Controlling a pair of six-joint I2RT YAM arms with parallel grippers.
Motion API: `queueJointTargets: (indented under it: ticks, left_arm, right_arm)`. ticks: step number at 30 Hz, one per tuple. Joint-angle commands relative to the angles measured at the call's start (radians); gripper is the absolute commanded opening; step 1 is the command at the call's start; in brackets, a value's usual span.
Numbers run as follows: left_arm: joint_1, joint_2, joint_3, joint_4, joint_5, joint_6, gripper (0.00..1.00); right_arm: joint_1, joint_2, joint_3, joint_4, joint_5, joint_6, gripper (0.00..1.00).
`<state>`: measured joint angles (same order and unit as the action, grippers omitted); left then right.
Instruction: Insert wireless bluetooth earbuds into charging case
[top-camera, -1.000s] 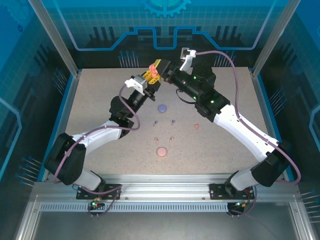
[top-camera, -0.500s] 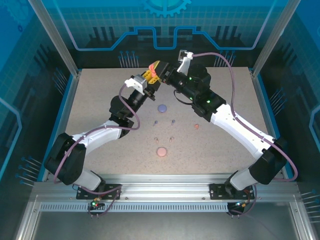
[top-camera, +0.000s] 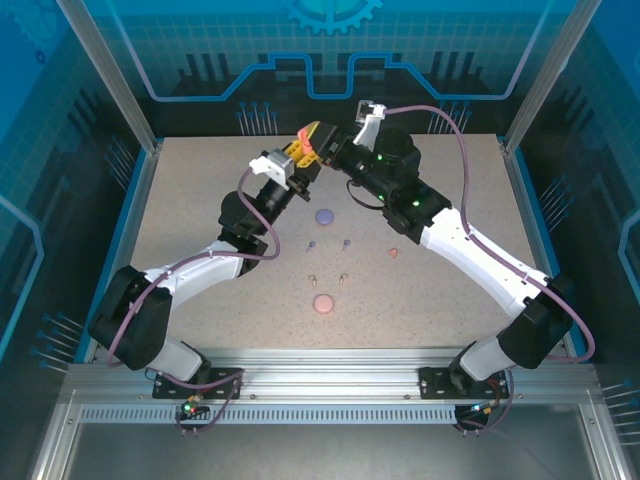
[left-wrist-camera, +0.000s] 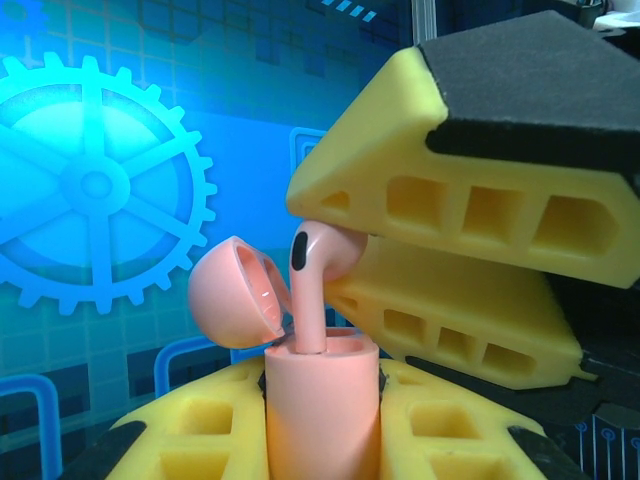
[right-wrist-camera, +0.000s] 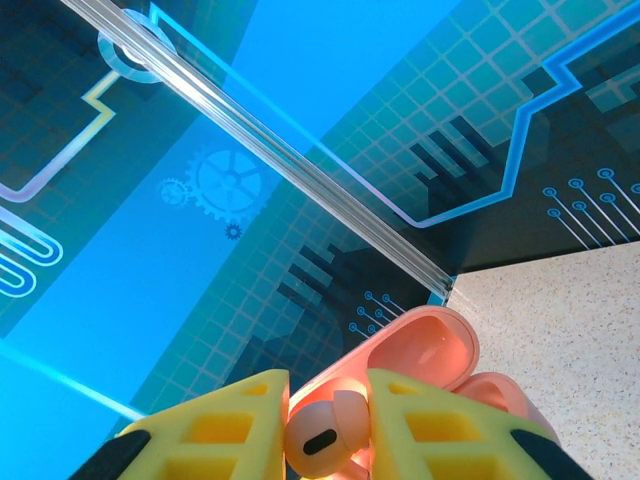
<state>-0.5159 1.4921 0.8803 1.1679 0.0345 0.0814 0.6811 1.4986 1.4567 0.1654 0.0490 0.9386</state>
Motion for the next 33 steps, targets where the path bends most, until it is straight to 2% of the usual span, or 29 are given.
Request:
queueJointTargets:
  ticks: [1, 11, 25, 33]
  left_arm:
    - [0.002, 0.005, 0.034, 0.041, 0.015, 0.012, 0.0]
    - [0.003, 0.005, 0.033, 0.04, 0.013, 0.018, 0.0]
    - [0.002, -0.002, 0.033, 0.045, 0.015, 0.015, 0.0]
    - [0.001, -0.004, 0.034, 0.043, 0.022, 0.01, 0.0]
  right_arm:
    - [0.032, 0.013, 0.015, -0.012, -0.004, 0.001, 0.25]
    - [0.041, 0.003, -0.001, -0.057, 0.025, 0.02, 0.22]
    - [0.041, 0.006, 0.027, -0.224, 0.133, 0.063, 0.22]
    - [0.041, 0.021, 0.054, -0.246, 0.125, 0.062, 0.31]
